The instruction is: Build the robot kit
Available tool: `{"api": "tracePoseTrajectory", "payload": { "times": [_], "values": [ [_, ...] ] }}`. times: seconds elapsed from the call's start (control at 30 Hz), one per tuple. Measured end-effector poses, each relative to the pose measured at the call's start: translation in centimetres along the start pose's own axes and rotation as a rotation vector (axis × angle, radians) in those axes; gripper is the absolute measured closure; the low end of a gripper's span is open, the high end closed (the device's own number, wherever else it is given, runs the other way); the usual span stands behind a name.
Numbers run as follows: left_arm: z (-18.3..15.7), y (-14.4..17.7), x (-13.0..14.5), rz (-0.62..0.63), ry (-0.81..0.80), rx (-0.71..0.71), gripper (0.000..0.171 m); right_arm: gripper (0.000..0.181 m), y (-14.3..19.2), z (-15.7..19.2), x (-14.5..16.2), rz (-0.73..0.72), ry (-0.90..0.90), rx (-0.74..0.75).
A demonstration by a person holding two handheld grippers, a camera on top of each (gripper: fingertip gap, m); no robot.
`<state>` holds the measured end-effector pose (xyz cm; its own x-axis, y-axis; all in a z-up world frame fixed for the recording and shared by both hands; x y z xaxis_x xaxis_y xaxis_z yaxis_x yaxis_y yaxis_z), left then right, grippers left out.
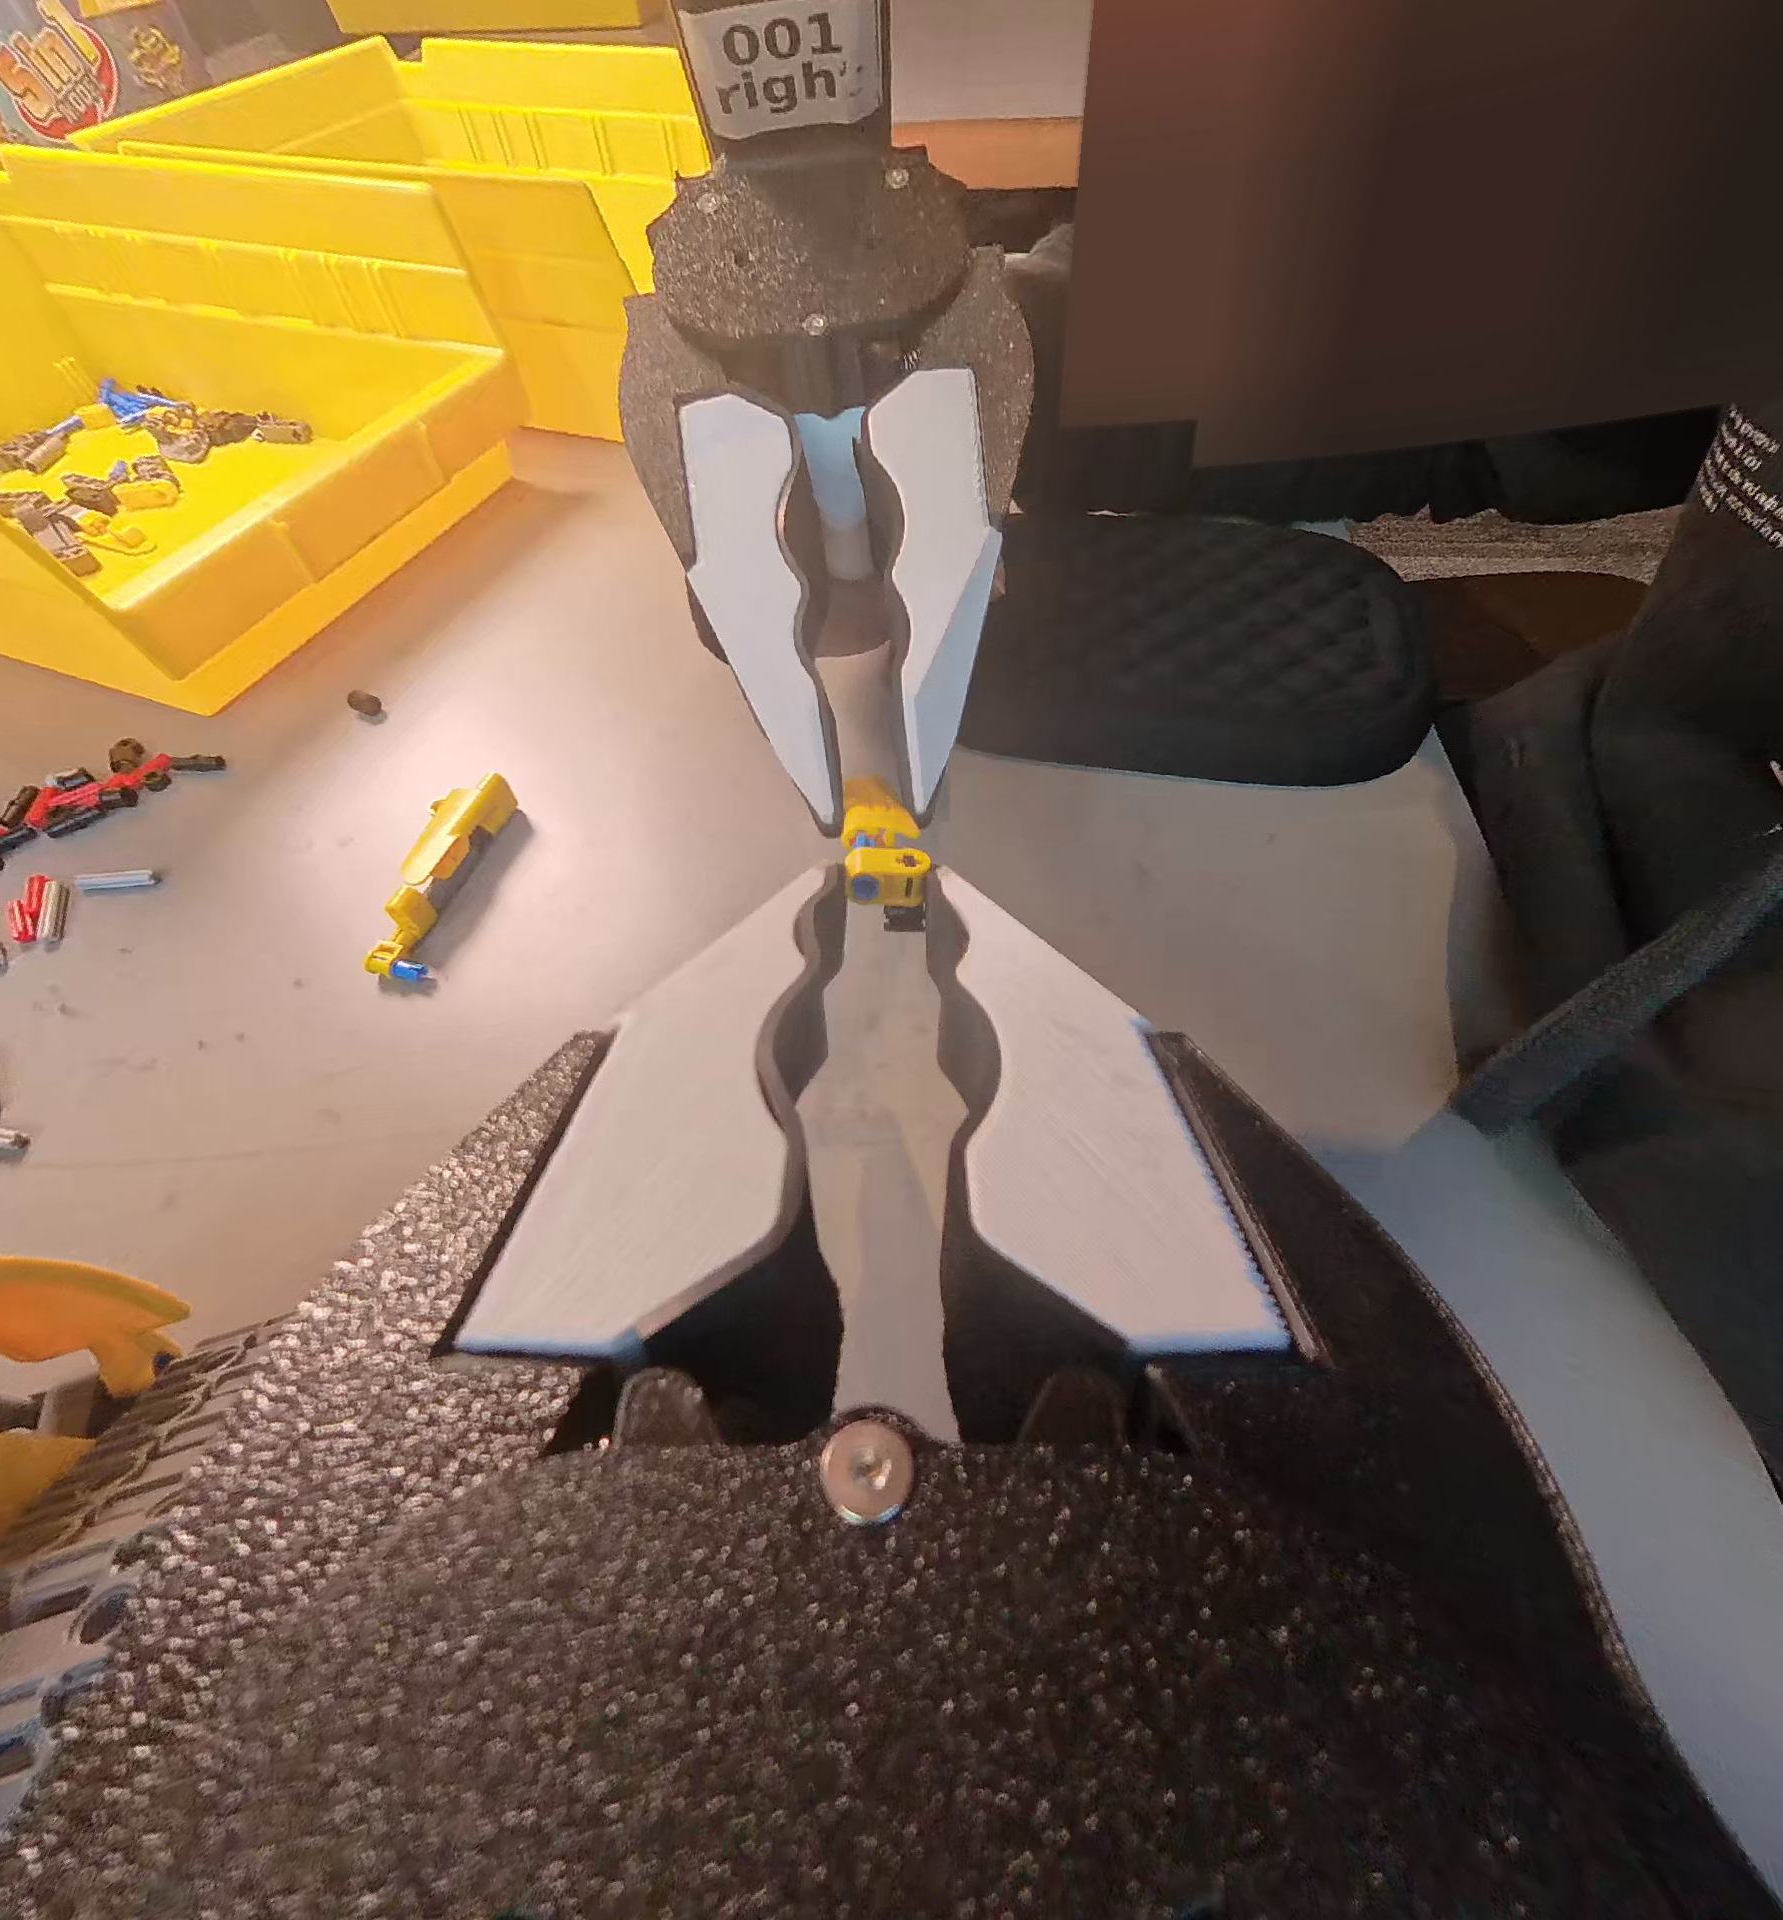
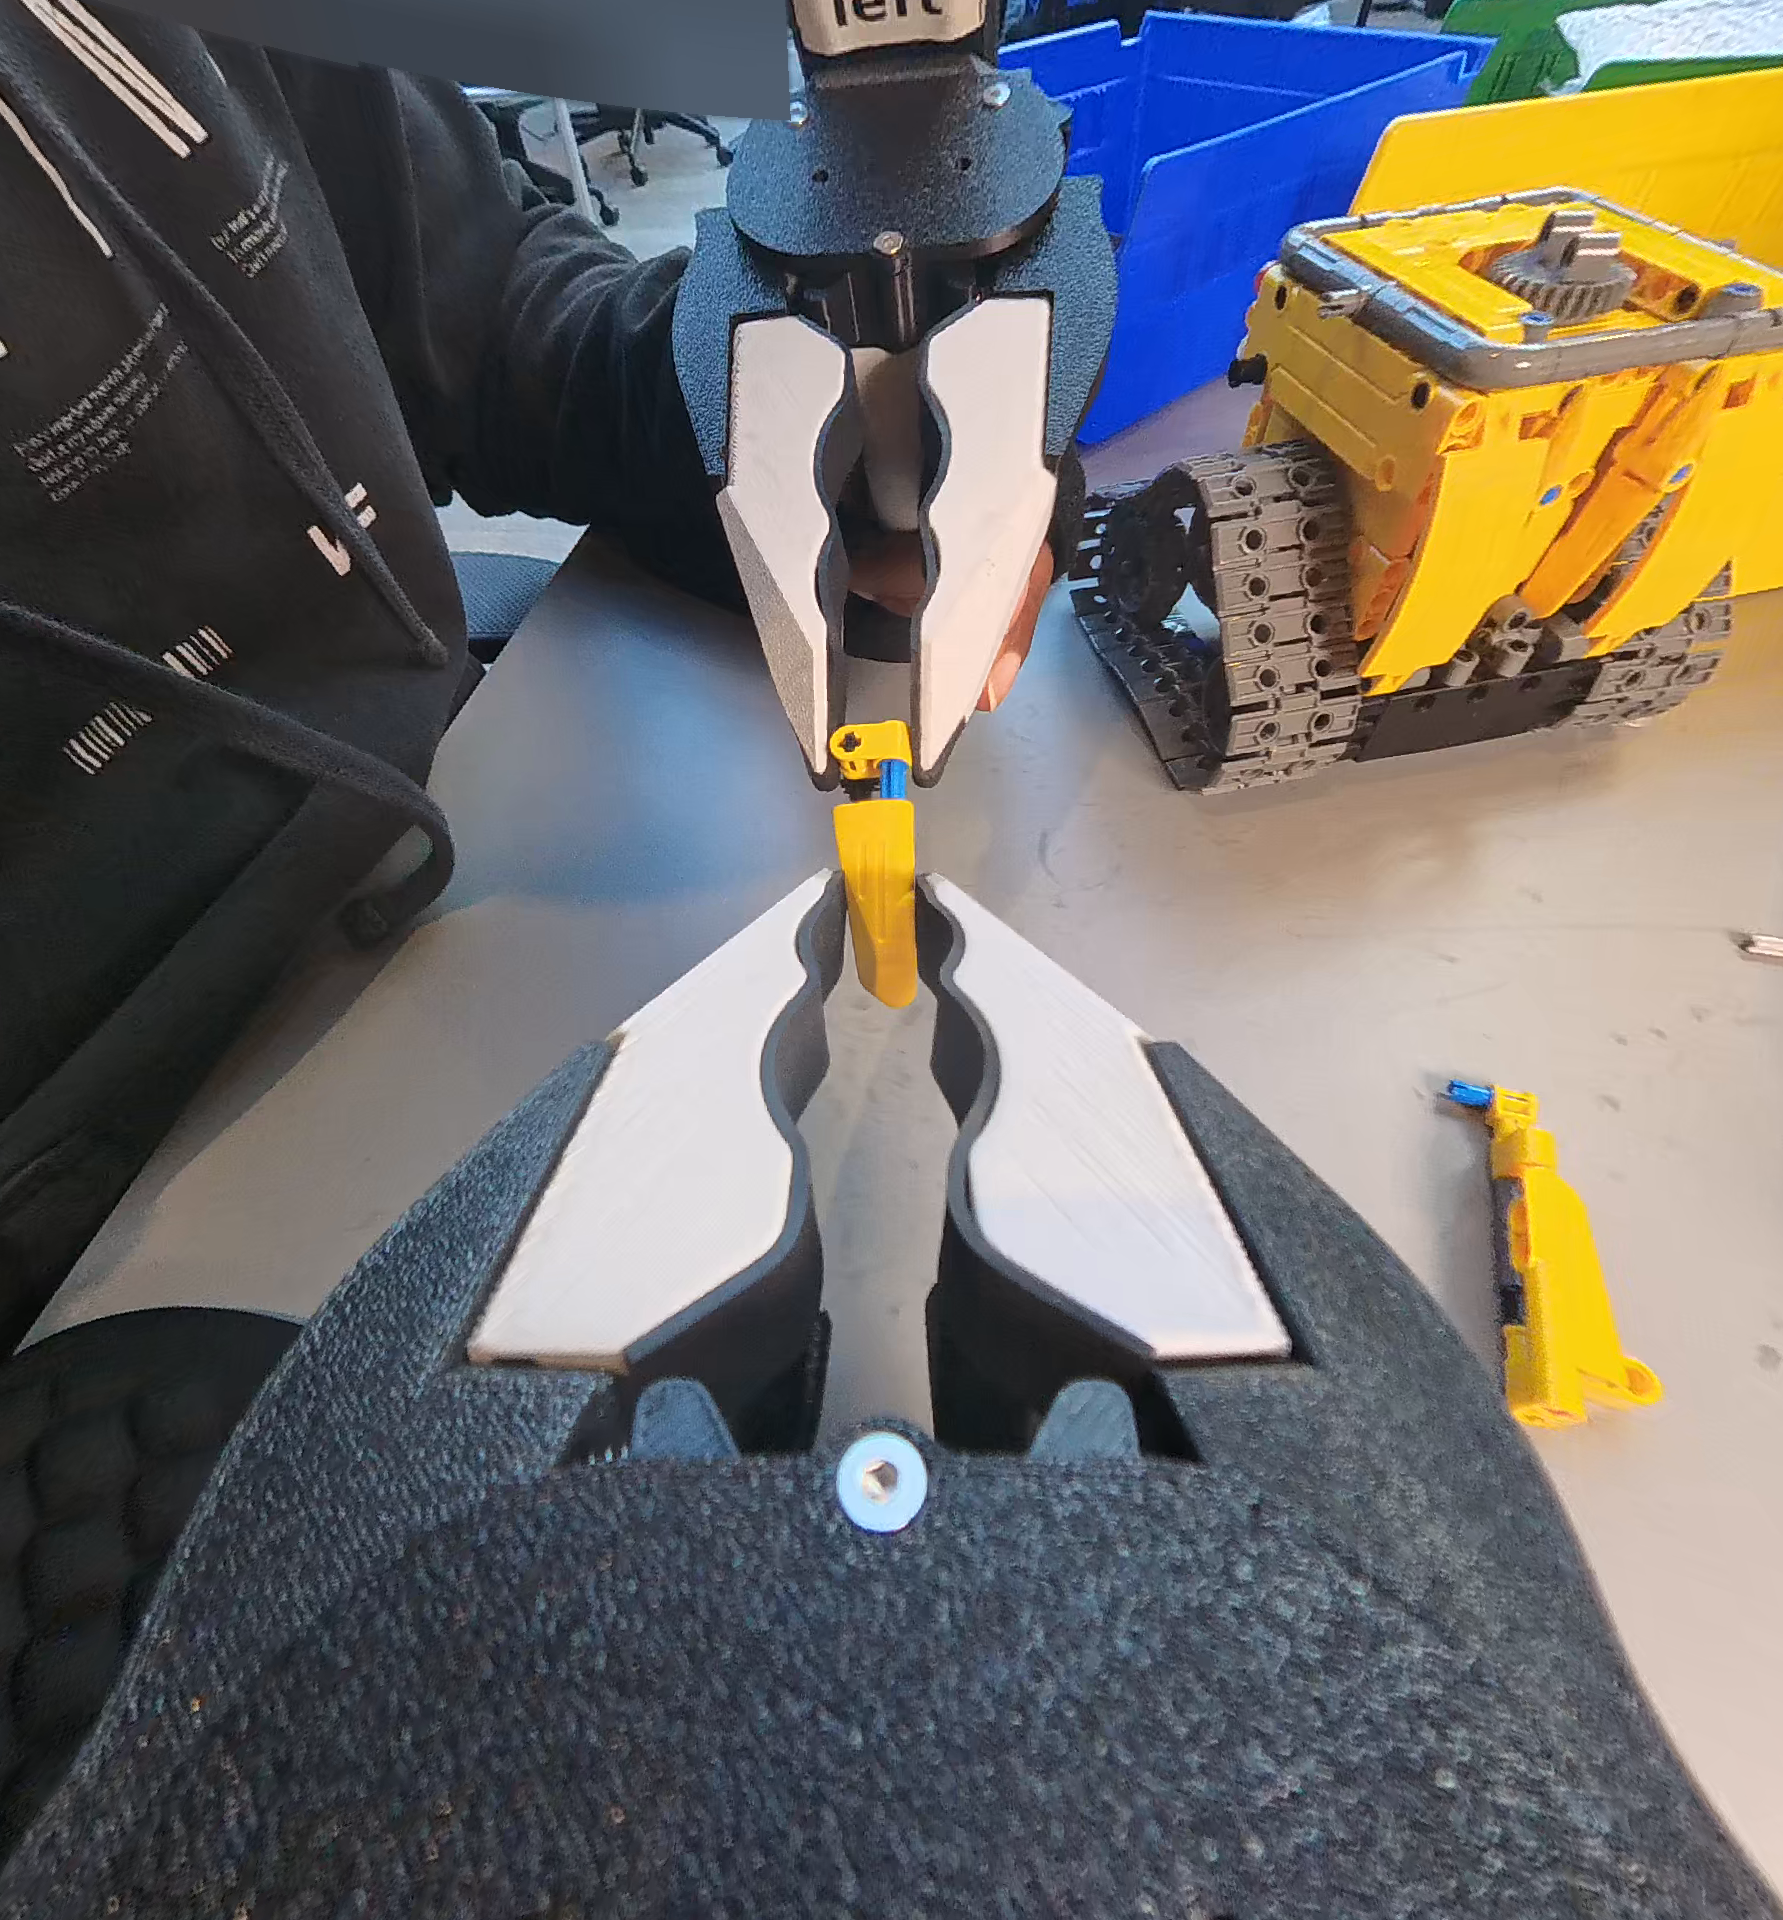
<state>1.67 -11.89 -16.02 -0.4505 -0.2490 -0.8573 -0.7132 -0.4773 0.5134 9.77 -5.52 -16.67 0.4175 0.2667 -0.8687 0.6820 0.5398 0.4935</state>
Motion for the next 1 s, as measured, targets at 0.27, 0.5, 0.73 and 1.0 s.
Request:
{"api": "tracePoseTrajectory", "payload": {
  "times": [0.27, 0.5, 0.73, 1.0],
  "values": [
    [-0.06, -0.1, 0.07, 0.016, -0.006, -0.008, 0.158, 0.168, -0.15, 0.09, 0.08, 0.018, 0.0, 0.006],
    [-0.14, -0.21, 0.17, 0.032, 0.002, 0.0, 0.158, 0.169, -0.24, 0.23, 0.19, 0.031, 0.014, 0.018],
    [-0.4, -0.64, 0.5, 0.076, -0.015, 0.0, 0.158, 0.169, -0.53, 0.47, 0.61, 0.092, 0.031, 0.02],
    [-0.69, -0.78, 0.56, 0.093, -0.032, -0.003, 0.158, 0.169, -0.83, 0.82, 0.77, 0.111, 0.043, 0.012]
  ]
}}
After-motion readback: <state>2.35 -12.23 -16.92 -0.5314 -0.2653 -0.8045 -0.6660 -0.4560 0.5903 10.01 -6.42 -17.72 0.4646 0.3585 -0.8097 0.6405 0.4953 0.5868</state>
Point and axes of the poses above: each gripper's, where its closed fingertips meet, y back along the fingers, x out of its underside, z = x × y across the jaws, the point moved 5 cm from there along y, back along the fingers, and after that the axes turned 8 degrees about z, right-handed, at the moved point
